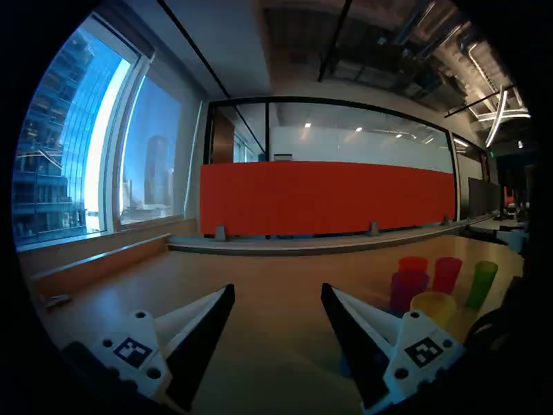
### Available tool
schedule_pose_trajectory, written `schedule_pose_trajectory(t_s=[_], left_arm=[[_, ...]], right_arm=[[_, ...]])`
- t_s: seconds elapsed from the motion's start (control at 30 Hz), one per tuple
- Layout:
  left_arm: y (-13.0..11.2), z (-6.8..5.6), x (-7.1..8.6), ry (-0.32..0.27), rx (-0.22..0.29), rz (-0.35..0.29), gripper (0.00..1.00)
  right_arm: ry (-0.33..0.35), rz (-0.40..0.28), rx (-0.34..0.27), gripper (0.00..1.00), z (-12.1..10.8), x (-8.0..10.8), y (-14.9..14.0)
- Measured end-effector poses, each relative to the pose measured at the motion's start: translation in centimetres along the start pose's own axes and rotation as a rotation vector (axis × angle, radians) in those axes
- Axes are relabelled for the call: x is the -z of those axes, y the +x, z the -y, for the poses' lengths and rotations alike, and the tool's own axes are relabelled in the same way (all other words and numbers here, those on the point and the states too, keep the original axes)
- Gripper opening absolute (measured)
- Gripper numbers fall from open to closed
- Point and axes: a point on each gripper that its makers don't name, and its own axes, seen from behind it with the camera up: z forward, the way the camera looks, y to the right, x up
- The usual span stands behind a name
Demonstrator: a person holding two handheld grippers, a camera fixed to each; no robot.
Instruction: Pour water
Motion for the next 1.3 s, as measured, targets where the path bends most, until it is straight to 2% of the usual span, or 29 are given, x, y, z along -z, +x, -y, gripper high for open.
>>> schedule_pose_trajectory(t_s=[1.3], left_arm=[[-0.04, 0.01, 0.04, 0.000, 0.000, 0.000, 0.93]], right_arm=[[0.009, 0.005, 0.000, 1.00, 0.28, 0.19, -0.09]])
